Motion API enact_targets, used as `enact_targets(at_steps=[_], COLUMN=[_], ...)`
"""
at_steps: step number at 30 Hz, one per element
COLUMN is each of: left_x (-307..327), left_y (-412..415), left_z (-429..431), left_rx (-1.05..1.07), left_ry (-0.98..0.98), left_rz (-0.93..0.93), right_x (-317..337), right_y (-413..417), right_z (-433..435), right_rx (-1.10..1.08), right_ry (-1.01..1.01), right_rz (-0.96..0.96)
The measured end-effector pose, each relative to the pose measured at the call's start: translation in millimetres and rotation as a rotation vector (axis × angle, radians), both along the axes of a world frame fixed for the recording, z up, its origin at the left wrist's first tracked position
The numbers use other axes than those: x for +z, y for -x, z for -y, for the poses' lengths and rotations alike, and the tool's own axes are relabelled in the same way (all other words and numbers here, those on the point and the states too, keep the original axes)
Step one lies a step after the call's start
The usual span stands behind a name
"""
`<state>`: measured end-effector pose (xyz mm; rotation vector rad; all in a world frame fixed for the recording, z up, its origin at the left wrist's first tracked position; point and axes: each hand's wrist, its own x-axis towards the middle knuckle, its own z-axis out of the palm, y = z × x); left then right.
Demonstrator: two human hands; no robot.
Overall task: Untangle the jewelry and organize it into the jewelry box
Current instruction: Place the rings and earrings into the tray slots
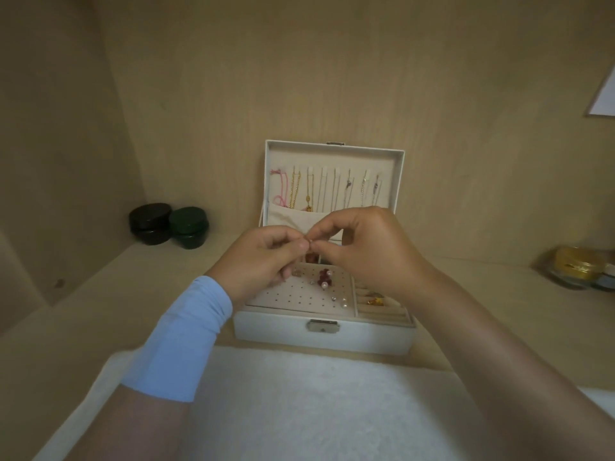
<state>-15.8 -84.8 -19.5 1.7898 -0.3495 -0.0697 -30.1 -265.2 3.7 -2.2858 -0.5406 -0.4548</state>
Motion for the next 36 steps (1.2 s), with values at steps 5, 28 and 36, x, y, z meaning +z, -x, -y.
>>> enact_targets(at_steps=[5, 28, 36], left_x=[3.8, -1.0, -0.6], left_y=[0.2, -0.4, -0.8], left_z=[-5.8, -7.5, -9.7], left_rx=[-0.021, 0.031, 0.040], left_ry=[-0.051, -0.121, -0.139], left_rz=[0.011, -0.013, 0.006], right_x=[0.5, -14.4, -7.6], right_y=[-2.5, 13.8, 17.1], right_z=[0.3, 18.7, 19.9], right_rx=[0.069, -0.013, 0.002], right_ry=[-0.108, 0.584, 0.697], right_rz=[-0.078, -0.059, -0.064])
